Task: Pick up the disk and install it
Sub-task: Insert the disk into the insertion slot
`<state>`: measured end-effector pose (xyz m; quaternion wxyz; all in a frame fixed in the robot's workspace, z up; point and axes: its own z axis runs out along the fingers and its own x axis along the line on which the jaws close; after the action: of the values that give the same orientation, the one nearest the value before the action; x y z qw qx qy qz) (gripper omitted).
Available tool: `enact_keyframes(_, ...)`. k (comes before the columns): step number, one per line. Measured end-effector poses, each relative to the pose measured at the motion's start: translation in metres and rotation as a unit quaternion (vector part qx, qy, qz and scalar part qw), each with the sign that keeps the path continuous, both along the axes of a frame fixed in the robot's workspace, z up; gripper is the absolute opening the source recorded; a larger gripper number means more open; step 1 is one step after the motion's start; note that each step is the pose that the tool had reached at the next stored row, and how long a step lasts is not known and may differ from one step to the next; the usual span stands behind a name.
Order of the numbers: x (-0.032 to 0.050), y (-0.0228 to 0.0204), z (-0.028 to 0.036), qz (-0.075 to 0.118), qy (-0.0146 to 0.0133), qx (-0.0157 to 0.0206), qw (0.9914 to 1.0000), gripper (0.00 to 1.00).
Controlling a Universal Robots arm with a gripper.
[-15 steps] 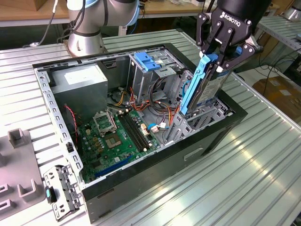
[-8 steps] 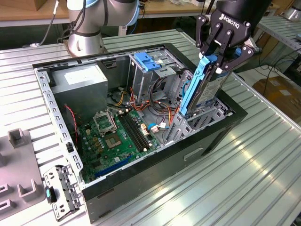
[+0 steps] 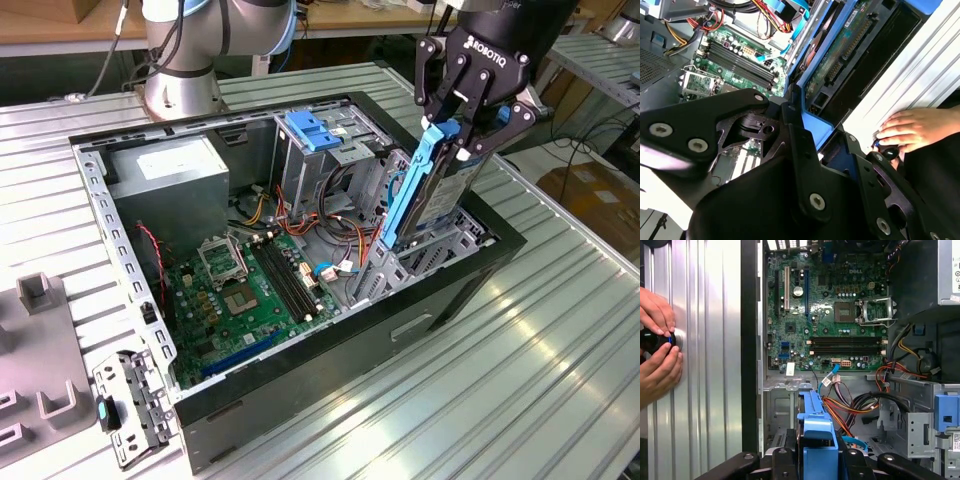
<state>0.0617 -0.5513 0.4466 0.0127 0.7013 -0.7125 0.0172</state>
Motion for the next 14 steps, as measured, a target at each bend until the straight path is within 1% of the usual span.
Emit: enact_keyframes(14,0.0001,-0.0001,-0.0071,0.000,0.0000,0.0000,1.00000,0.37)
